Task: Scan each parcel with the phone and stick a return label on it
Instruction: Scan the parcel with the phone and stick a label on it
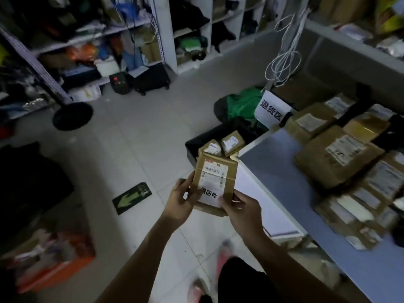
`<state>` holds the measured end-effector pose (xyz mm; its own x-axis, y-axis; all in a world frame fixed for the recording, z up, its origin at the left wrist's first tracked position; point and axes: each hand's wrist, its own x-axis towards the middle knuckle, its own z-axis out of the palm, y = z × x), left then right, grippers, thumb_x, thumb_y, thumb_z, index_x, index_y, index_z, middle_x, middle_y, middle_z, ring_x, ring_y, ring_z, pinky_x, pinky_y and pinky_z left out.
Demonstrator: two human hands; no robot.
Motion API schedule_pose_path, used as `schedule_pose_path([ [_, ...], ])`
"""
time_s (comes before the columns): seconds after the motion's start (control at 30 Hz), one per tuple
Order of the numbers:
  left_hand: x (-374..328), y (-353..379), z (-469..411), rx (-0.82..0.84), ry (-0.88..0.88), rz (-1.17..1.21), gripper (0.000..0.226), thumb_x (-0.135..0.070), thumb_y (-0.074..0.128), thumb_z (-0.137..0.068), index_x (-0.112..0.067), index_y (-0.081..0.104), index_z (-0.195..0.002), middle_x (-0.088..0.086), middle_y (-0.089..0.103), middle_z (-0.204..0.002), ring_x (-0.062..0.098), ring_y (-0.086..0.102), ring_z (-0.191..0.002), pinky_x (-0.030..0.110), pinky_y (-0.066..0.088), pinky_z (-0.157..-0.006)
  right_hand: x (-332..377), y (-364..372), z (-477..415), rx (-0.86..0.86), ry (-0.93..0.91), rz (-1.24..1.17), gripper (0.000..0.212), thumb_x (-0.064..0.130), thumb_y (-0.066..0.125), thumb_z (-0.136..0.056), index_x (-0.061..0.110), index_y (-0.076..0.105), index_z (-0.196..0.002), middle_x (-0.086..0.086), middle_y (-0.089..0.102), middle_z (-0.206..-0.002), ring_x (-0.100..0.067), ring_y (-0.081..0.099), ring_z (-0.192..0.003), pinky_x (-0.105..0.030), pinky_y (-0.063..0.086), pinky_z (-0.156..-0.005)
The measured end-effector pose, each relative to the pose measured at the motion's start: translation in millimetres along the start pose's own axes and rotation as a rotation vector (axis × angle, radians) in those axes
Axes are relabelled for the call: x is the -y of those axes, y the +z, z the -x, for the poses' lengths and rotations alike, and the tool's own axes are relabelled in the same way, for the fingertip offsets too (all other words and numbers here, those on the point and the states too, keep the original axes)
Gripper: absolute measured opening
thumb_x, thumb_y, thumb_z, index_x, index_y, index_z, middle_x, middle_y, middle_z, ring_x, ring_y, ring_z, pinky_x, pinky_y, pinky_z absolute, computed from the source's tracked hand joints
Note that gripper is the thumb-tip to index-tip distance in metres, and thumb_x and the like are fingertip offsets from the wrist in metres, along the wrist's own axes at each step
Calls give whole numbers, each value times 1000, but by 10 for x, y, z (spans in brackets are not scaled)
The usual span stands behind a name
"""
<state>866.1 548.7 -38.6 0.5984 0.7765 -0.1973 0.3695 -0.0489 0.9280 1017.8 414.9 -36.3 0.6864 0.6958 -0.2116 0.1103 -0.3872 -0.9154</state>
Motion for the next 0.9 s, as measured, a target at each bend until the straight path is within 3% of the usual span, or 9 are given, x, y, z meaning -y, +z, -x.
schedule_pose_path([
  [0.07,146,-180,-421,16,-11,-53,51,-33,61,-99,-43,45,-146,-6,53,-115,8,58,-113,25,52,-94,27,274,-360,-9,27,1,30,35,84,-80,24,78,-107,19,77,-88,4,72,-77,-17,58,-68],
  [0.17,360,-364,-1165,64,-37,-78,48,-31,59,-100,-53,44,-140,-10,55,-114,3,59,-110,12,53,-82,0,629,-1016,-27,92,-8,26,35,82,-83,24,78,-106,21,75,-85,7,71,-75,-12,55,-66],
  [0.27,551,-508,-1953,124,-90,-119,52,-29,58,-101,-65,37,-132,-17,54,-118,-4,57,-112,15,55,-81,-35,942,-1692,-28,187,-46,19,44,75,-88,28,78,-99,19,77,-88,3,72,-81,-23,60,-75],
  [0.37,670,-609,-2732,226,-112,-197,56,-34,59,-100,-62,33,-141,-26,52,-120,-22,49,-109,8,51,-74,-27,1160,-2326,-69,271,-79,14,42,73,-89,30,77,-95,19,76,-89,4,71,-82,-24,60,-76],
  [0.5,683,-601,-3721,350,-143,-172,57,-48,64,-93,-69,35,-136,-22,53,-126,-9,54,-119,18,56,-82,-23,1278,-3152,-144,381,-111,6,29,74,-89,29,78,-95,15,77,-88,-1,72,-82,-31,61,-79],
  [0.6,712,-485,-4504,448,-66,-192,64,-57,59,-88,-44,42,-148,-5,52,-129,9,58,-123,38,60,-89,-113,1370,-3787,-221,461,-113,18,30,75,-89,27,77,-107,12,78,-91,-6,73,-85,-35,61,-80],
  [0.7,853,-245,-5349,580,-12,-265,64,-46,60,-92,-26,42,-151,4,51,-132,24,57,-125,48,60,-88,-361,1478,-4444,-312,555,-142,28,21,77,-87,20,74,-115,7,77,-98,-12,73,-90,-34,62,-80],
  [0.83,1226,206,-6367,758,22,-341,62,-18,66,-96,-26,40,-152,3,61,-129,18,62,-120,34,60,-90,-895,1601,-5263,-457,664,-114,33,18,81,-81,25,75,-113,9,77,-97,-12,73,-90,-35,63,-81],
  [0.9,1503,454,-6787,773,11,-363,66,-12,69,-92,-27,42,-150,0,64,-129,13,62,-117,13,54,-88,-1233,1682,-5663,-525,705,-113,36,20,85,-76,27,77,-110,13,77,-91,-7,73,-85,-32,62,-79],
])
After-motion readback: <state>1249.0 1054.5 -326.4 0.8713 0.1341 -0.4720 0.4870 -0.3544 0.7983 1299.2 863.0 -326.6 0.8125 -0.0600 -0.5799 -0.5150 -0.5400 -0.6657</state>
